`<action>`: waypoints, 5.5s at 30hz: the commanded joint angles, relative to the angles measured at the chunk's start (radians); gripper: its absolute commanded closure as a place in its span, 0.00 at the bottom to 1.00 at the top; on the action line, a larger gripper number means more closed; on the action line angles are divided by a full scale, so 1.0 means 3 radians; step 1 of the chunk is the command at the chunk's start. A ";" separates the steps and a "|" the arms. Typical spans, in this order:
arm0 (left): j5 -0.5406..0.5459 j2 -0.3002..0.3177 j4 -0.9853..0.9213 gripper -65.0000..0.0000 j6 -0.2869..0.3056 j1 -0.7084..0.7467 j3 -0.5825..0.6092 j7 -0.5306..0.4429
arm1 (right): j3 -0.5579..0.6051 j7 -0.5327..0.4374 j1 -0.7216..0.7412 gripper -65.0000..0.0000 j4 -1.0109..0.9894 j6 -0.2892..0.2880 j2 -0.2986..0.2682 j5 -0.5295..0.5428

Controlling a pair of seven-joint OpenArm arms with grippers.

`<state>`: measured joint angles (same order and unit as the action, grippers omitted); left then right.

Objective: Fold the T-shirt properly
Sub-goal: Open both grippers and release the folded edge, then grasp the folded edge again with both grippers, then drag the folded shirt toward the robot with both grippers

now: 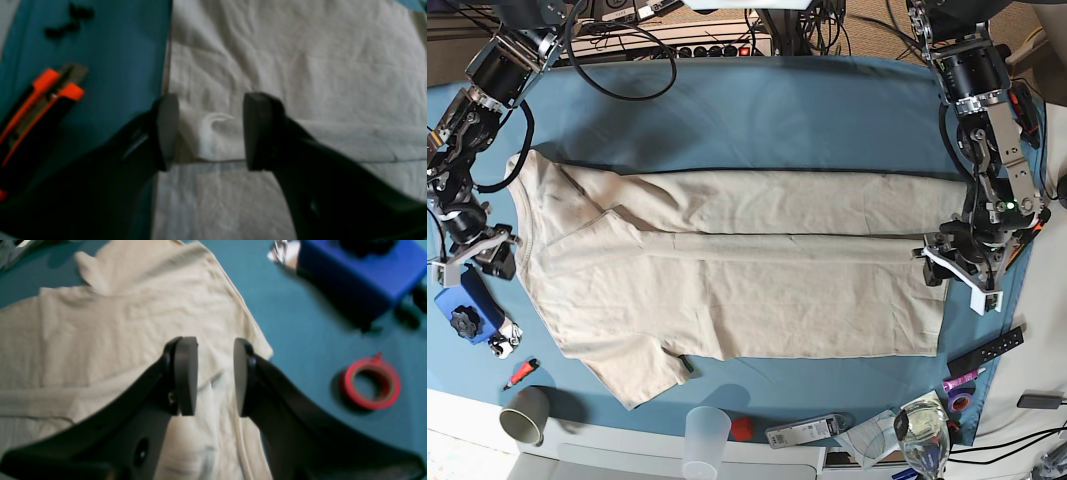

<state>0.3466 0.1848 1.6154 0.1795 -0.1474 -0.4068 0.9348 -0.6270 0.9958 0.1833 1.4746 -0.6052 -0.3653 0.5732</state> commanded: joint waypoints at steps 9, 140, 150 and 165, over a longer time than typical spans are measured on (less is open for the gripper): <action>0.0118 0.0041 0.0408 0.52 0.0004 0.0285 -0.0244 0.0264 | -0.0238 0.0298 0.0053 0.71 0.0127 -0.0011 -0.0078 0.0429; 0.0694 -0.0029 0.0149 1.00 0.0167 0.0937 -0.0530 0.0674 | -0.0746 0.0610 -0.0576 1.00 -0.0479 -0.0201 0.0017 0.0436; 0.0692 0.0048 0.0515 1.00 0.0167 0.1217 -0.0532 0.0638 | -0.0799 0.0867 -0.0633 1.00 -0.0286 -0.0174 -0.0001 0.0683; 0.0851 0.0392 0.0642 1.00 0.0168 0.1451 -0.0532 0.0637 | -0.0974 0.0855 -0.1219 1.00 0.0230 -0.0175 0.0000 0.0748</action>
<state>0.5961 0.2859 1.7897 0.2352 0.2901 -0.5594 1.1275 -0.9142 1.2720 -0.1886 1.5246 -0.6548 -0.3431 0.7795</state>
